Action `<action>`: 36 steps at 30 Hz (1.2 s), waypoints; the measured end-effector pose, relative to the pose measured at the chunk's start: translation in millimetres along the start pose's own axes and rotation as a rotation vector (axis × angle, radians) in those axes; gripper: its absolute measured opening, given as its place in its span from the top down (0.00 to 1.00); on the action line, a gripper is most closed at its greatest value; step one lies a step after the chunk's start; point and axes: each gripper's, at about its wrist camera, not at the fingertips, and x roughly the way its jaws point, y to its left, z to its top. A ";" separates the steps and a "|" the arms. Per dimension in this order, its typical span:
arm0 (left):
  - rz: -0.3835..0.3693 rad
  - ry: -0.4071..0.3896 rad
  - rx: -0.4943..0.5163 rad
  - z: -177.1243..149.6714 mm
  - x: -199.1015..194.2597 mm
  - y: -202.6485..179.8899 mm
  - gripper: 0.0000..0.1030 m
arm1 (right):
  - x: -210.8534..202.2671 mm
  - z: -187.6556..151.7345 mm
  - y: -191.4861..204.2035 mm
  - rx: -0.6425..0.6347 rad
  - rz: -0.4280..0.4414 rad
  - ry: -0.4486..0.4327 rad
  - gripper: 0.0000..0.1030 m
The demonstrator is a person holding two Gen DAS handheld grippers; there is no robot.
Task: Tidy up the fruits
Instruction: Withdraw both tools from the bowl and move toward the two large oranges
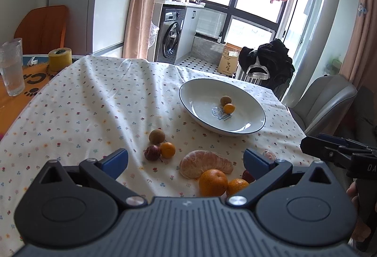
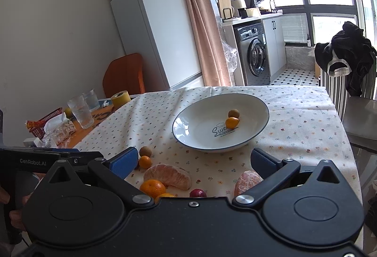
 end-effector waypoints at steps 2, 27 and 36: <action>0.002 0.004 0.004 -2.3 -0.8 0.6 0.00 | -2.2 -1.3 0.8 -0.003 -0.006 0.001 0.00; -0.040 0.074 -0.019 -27.5 14.1 11.6 0.00 | -13.8 -23.7 -14.7 0.043 -0.051 0.067 0.00; -0.006 0.103 -0.018 -29.0 24.8 17.4 0.00 | -8.2 -33.5 -18.5 0.038 -0.045 0.086 0.00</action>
